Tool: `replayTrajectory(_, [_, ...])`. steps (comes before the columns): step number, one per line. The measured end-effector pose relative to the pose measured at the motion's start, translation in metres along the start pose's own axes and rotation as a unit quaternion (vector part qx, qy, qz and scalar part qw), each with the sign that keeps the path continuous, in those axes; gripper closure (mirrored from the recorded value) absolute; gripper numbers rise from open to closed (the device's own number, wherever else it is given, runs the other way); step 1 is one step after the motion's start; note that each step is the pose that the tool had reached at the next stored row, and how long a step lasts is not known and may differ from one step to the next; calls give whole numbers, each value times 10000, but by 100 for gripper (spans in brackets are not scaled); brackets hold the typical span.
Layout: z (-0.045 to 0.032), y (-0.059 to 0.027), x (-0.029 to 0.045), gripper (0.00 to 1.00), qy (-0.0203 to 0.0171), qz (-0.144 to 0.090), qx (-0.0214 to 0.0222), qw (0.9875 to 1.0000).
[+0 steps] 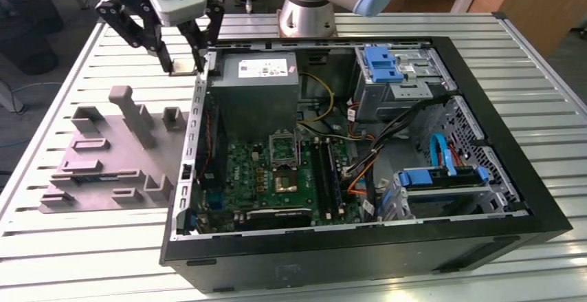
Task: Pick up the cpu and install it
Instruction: 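Pick up the cpu and move it towards the insertion slot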
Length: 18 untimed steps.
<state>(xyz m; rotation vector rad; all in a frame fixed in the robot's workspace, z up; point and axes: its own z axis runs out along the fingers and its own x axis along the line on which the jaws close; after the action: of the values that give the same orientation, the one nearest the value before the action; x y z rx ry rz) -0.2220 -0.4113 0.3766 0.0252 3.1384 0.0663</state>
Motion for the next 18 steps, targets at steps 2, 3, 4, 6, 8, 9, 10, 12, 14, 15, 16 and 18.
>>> replayTrajectory(2, [0, 1, -28, 53, 0, 0, 0, 10000])
replayTrajectory(3, [0, 1, -43, 53, 0, 0, 0, 10000])
replayTrajectory(4, [0, 1, -58, 53, 0, 0, 0, 10000])
replayTrajectory(6, [0, 1, -88, 53, 0, 0, 0, 10000])
replayTrajectory(8, [0, 2, -115, 53, 0, 0, 0, 10000])
replayTrajectory(9, [0, 2, -129, 53, 0, 0, 0, 10000])
replayTrajectory(10, [0, 2, -142, 53, 0, 0, 0, 10000])
replayTrajectory(12, [0, 3, -167, 53, 0, 0, 0, 10000])
replayTrajectory(14, [1, 3, -188, 53, 0, 0, 0, 10000])
replayTrajectory(15, [1, 3, -196, 53, 0, 0, 0, 10000])
replayTrajectory(16, [1, 3, -200, 53, 0, 0, 0, 10000])
replayTrajectory(18, [1, 3, -200, 53, 0, 1, 0, 10000])
